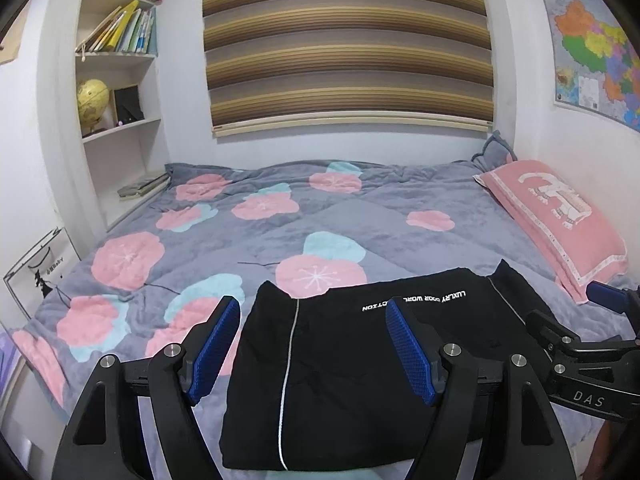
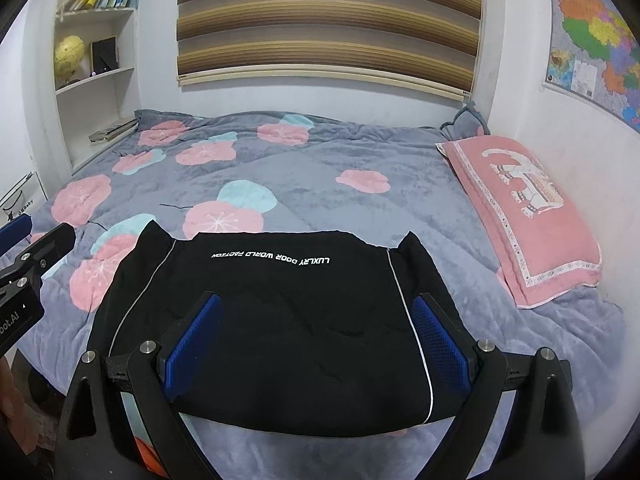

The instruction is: Fold large clothes

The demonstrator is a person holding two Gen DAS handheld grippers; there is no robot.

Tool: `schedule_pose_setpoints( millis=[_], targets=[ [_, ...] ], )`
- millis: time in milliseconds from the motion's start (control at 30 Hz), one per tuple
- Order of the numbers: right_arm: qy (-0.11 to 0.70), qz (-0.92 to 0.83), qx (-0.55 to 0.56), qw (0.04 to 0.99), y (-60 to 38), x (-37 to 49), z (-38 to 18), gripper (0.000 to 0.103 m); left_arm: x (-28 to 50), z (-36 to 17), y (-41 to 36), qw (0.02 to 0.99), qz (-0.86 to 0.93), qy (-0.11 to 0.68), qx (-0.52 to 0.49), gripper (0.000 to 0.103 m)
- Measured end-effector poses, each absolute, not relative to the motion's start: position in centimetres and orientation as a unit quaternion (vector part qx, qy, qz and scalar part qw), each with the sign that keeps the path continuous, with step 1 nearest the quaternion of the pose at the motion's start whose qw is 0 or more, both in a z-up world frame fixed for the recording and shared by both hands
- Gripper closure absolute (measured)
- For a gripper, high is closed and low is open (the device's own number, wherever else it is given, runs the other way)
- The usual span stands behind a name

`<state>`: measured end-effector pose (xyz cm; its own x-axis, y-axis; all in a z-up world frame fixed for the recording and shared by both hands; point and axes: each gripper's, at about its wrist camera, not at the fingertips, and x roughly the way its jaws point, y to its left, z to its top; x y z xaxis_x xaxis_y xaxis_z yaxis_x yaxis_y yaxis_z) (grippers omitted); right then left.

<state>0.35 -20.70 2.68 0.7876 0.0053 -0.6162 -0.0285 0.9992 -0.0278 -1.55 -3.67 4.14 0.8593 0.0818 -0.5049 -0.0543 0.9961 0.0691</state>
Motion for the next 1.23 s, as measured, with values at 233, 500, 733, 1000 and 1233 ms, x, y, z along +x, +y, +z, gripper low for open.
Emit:
schedule_pose_setpoints(
  millis=[233,500,733,1000,1233],
  targets=[
    [0.330,0.007,-0.016,0.944,-20.6,0.5,2.4,0.006,-1.6,3.9,-4.0,0.963,0.037,0.267,0.026,0.027],
    [0.335,0.008,-0.014,0.942,-20.6,0.6,2.1,0.006,-1.4,3.7,-4.2,0.961,0.037,0.271,0.027,0.027],
    [0.339,0.011,-0.015,0.940,-20.5,0.7,1.8,0.006,-1.3,3.3,-4.2,0.960,0.038,0.276,0.027,0.027],
    [0.343,0.010,-0.014,0.939,-20.4,0.8,1.7,0.006,-1.2,3.1,-4.4,0.959,0.040,0.279,0.028,0.027],
    [0.343,0.010,-0.014,0.939,-20.4,0.8,1.6,0.006,-1.1,2.8,-3.8,0.959,0.052,0.276,0.032,0.027]
  ],
)
